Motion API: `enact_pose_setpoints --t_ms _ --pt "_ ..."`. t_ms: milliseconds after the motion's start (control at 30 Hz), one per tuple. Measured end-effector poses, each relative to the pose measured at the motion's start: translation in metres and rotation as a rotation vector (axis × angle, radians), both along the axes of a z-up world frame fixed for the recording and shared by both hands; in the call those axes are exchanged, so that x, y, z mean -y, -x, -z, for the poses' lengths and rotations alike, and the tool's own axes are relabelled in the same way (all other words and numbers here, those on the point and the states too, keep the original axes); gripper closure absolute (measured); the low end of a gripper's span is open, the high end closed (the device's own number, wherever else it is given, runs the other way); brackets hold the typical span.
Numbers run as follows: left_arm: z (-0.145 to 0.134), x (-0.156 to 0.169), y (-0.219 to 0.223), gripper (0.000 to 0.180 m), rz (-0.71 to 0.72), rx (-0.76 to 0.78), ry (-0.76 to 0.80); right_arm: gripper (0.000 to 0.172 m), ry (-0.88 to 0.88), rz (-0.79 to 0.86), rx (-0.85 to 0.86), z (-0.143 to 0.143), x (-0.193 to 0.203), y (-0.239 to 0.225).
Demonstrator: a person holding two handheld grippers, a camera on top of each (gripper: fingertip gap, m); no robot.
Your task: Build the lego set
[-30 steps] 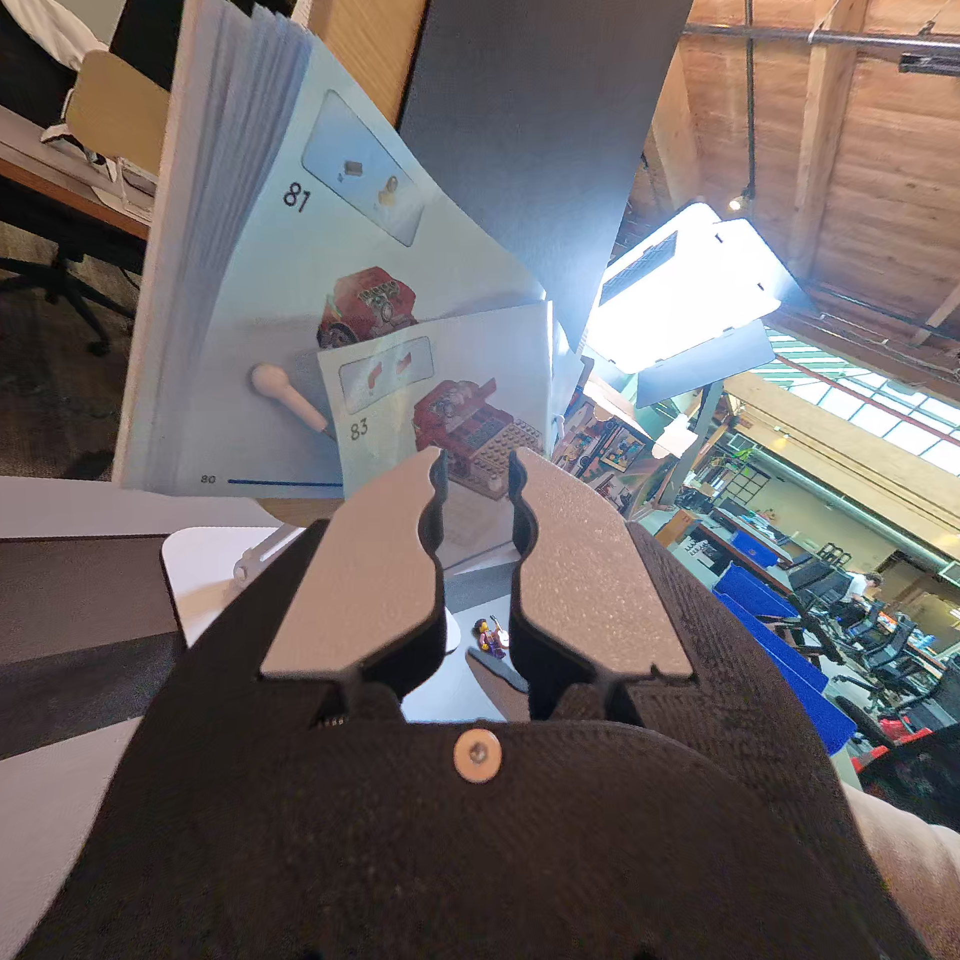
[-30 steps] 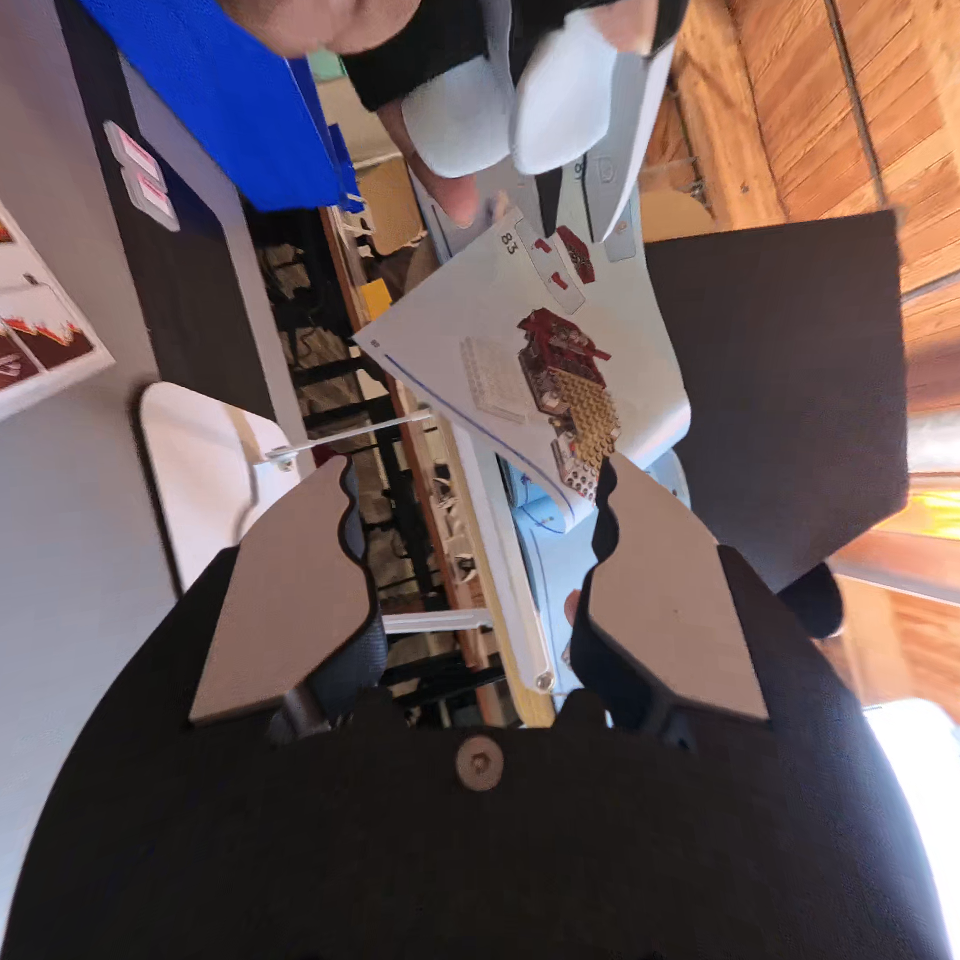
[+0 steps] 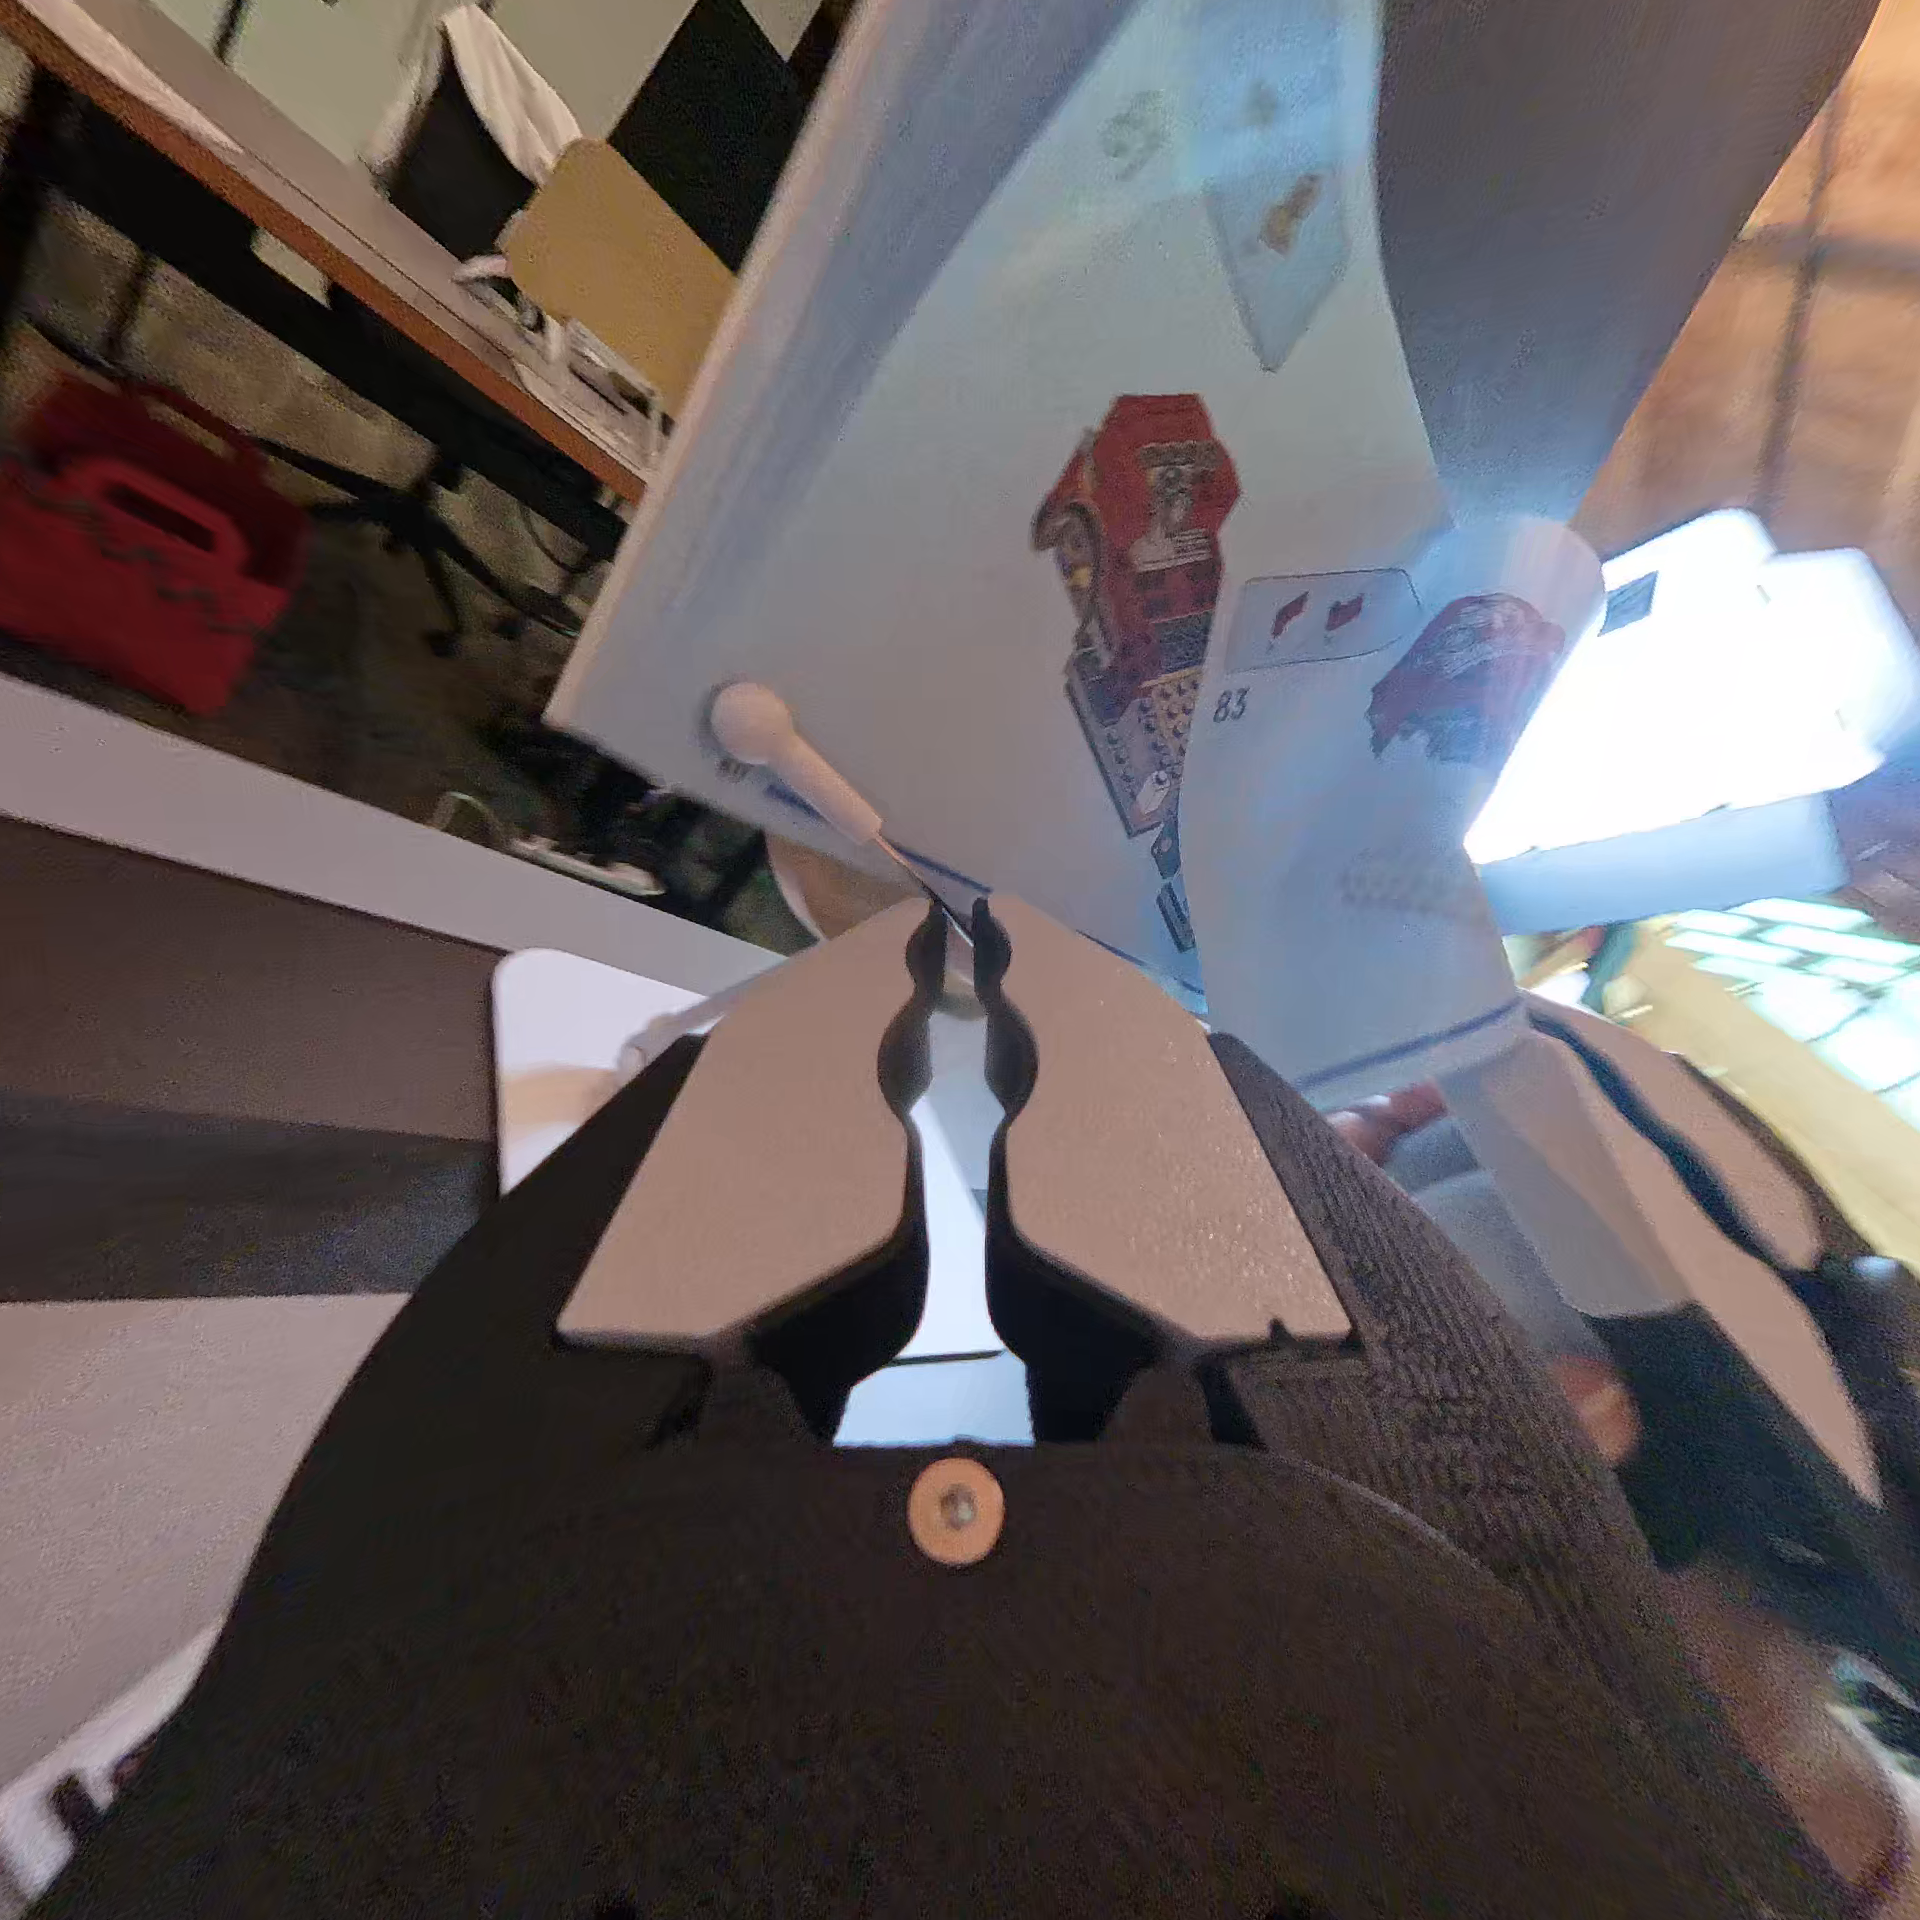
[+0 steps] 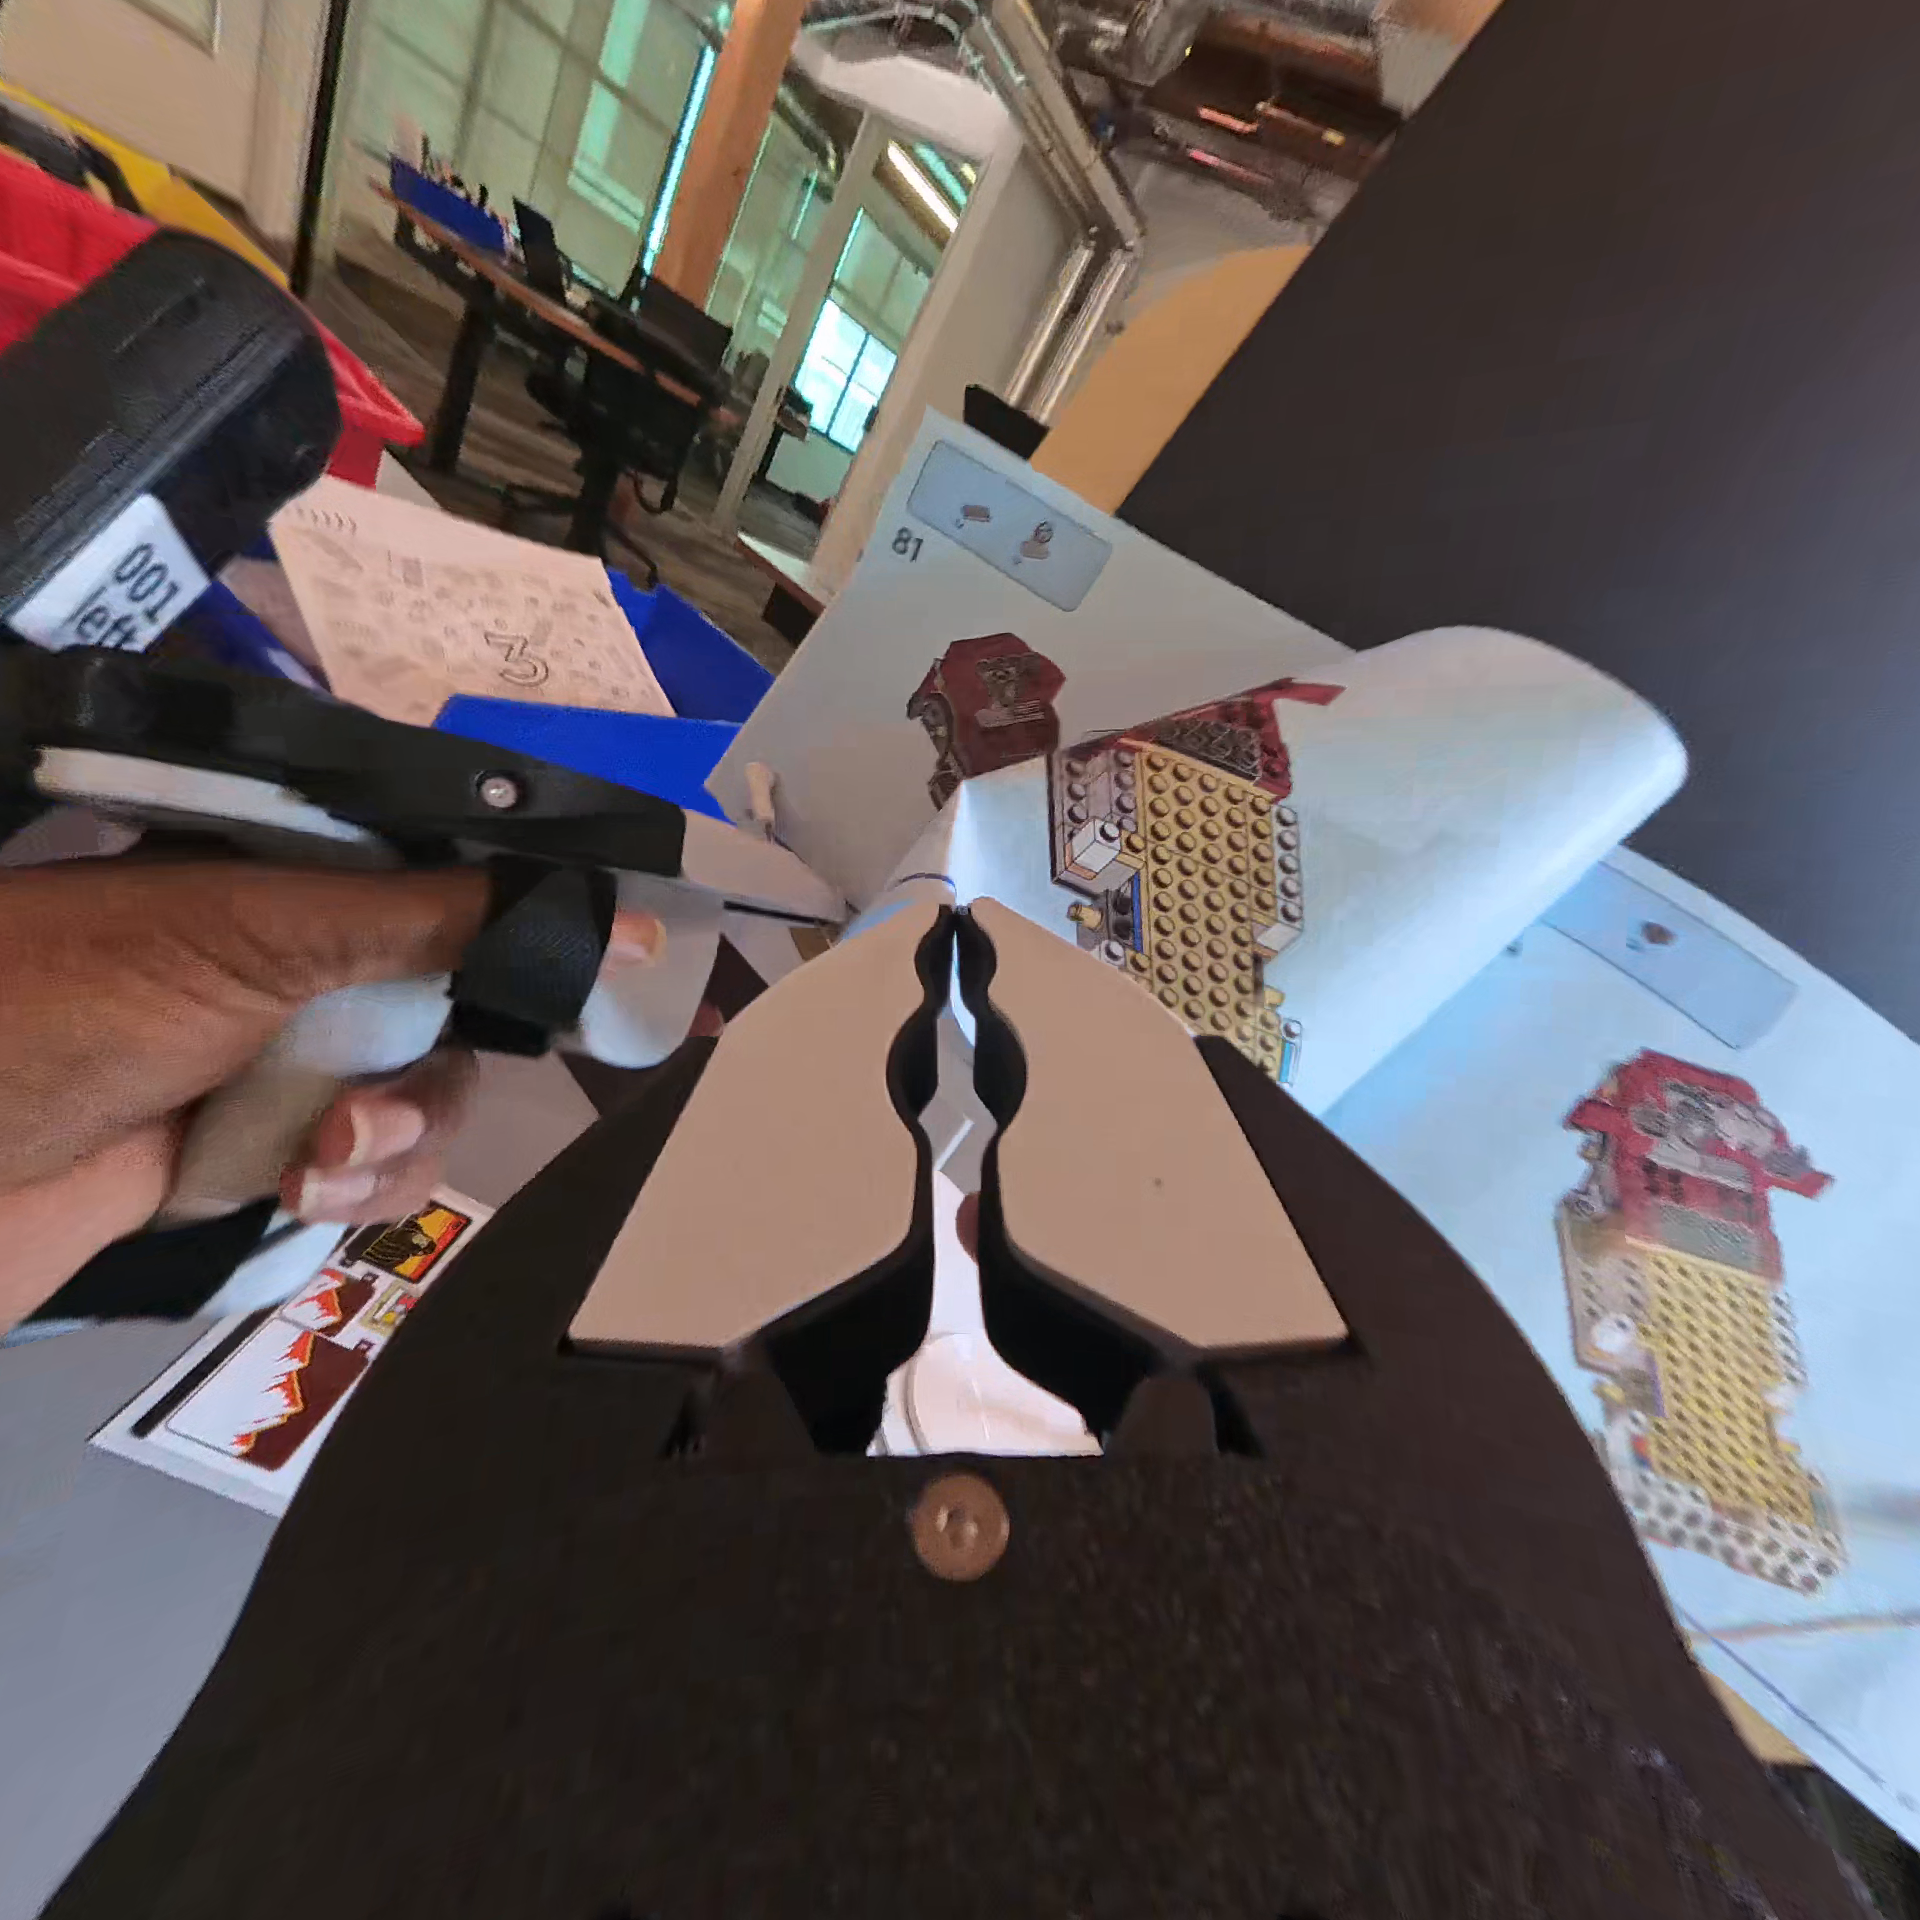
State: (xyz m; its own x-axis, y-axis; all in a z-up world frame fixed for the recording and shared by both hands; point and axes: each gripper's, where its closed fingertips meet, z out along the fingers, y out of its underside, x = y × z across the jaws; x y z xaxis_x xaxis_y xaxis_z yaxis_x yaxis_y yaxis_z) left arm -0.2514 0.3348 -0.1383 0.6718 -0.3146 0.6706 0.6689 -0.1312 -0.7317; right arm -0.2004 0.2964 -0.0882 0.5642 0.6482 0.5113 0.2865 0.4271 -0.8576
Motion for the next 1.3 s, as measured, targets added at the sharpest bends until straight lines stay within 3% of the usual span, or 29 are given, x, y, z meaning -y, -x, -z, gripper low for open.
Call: enact_pose_setpoints --t_ms 133,267,333,400,533,600,667,733,800,967,1067,1300 --pt "0.005 0.002 0.0 0.178 0.143 0.394 -0.087 0.164 0.001 0.059 0.082 0.007 -0.018 0.031" --pt "0.011 0.001 0.0 0.179 0.203 0.55 -0.145 0.149 -0.018 0.102 0.18 0.017 -0.026 0.038" --pt "0.008 0.003 0.0 0.179 0.239 0.564 -0.164 0.148 -0.002 -0.083 0.196 0.022 0.003 0.046" --pt "0.007 0.004 0.0 0.179 0.243 0.532 -0.165 0.148 0.054 -0.376 0.146 0.016 0.05 0.045" --pt "0.008 0.004 -0.001 0.179 0.251 0.539 -0.159 0.151 0.247 -0.655 -0.12 -0.034 0.09 -0.004" --pt "0.008 0.004 -0.001 0.179 0.248 0.531 -0.161 0.158 0.226 -0.554 -0.361 -0.074 0.06 -0.051" --pt "0.008 0.004 -0.001 0.179 0.243 0.528 -0.159 0.172 0.168 -0.244 -0.444 -0.086 -0.002 -0.101" --pt "0.008 0.004 -0.001 0.179 0.237 0.523 -0.159 0.172 0.19 0.049 -0.241 -0.057 -0.063 -0.131" --pt "0.009 0.004 0.0 0.179 0.237 0.524 -0.161 0.171 0.238 0.088 0.007 -0.02 -0.088 -0.13" --pt "0.01 0.004 0.0 0.179 0.257 0.544 -0.197 0.172 0.06 -0.044 0.356 0.015 -0.062 -0.072" --pt "0.012 0.006 -0.001 0.179 0.286 0.552 -0.245 0.171 0.042 -0.079 0.415 0.019 -0.051 -0.039" --pt "0.012 0.008 -0.002 0.179 0.282 0.569 -0.278 0.171 0.026 0.037 0.589 0.028 -0.065 -0.007"
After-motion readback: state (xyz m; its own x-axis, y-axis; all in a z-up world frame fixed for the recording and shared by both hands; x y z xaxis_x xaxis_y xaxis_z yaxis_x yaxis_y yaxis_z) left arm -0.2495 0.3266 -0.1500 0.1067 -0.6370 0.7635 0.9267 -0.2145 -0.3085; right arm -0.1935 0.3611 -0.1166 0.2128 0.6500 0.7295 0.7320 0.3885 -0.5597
